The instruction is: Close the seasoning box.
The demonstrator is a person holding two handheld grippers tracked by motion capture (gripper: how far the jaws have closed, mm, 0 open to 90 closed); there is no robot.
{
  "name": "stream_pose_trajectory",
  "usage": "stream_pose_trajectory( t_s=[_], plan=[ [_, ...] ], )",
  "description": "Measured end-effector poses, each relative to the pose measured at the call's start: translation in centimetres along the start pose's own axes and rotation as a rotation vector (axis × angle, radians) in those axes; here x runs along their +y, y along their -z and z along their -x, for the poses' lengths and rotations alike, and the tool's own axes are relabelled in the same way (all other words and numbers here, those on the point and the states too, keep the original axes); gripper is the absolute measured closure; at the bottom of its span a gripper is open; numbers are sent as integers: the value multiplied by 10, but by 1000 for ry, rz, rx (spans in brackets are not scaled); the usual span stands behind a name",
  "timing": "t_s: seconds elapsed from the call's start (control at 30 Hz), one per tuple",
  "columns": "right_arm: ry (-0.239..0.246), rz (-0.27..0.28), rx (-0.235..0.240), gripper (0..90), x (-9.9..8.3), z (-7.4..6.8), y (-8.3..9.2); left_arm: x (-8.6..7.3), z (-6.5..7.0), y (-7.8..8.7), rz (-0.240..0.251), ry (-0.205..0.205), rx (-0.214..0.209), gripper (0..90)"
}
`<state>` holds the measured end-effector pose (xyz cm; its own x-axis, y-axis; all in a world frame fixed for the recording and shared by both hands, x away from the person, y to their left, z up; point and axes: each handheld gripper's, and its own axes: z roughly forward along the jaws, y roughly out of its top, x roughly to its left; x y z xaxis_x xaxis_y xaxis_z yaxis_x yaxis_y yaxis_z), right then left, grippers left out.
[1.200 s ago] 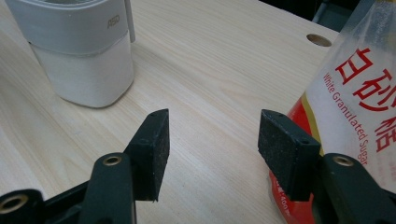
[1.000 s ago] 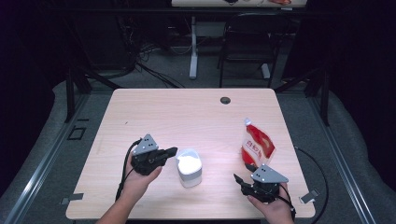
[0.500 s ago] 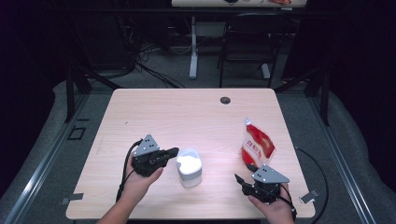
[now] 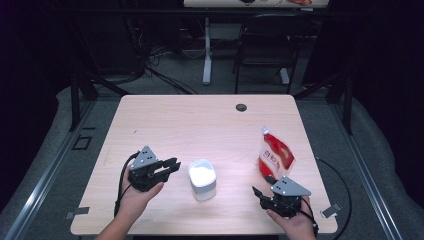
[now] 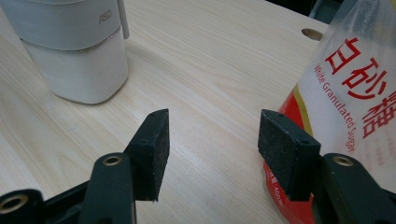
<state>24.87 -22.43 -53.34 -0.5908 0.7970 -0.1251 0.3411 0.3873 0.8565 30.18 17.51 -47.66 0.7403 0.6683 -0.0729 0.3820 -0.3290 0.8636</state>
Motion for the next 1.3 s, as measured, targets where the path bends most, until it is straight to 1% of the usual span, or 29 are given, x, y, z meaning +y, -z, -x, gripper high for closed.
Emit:
stream_pose_trajectory(
  t_s=[0.13,0.17,0.23,0.37,0.47,0.53,0.6,0.73,0.9,0.97,1.1,1.2,1.27,1.3],
  plan=[
    [1,-7,1,438,0,-1,-1,-9,-4,1,-7,12,28,643],
    [3,-8,1,438,0,-1,-1,-11,-6,2,-11,7,39,624],
    [3,-10,0,438,0,0,-1,-15,-9,3,-14,11,61,574],
    [0,-9,0,438,-1,0,-2,-22,-15,7,-15,45,70,524],
    [-2,-9,1,438,-1,-1,-2,-30,-19,9,-33,49,82,499],
    [0,-13,3,438,-1,-1,-2,-35,-21,10,-48,57,84,489],
    [-3,-11,5,438,-1,-1,-2,-43,-25,11,-74,63,92,485],
    [1,-18,6,438,-1,-1,-2,-54,-29,13,-92,83,99,479],
    [-1,-16,8,438,-1,-1,-3,-63,-33,16,-93,103,107,476],
    [1,-24,10,438,-1,-1,-4,-66,-34,15,-91,113,113,474],
    [2,-26,16,438,-2,-2,-5,-70,-37,12,-96,128,112,470],
    [6,-32,21,438,-2,-2,-6,-75,-38,8,-104,127,114,469],
    [11,-41,23,438,-2,-2,-7,-77,-38,5,-110,116,118,469],
    [10,-44,22,438,-3,-2,-8,-78,-39,5,-116,102,118,469]
  ],
)
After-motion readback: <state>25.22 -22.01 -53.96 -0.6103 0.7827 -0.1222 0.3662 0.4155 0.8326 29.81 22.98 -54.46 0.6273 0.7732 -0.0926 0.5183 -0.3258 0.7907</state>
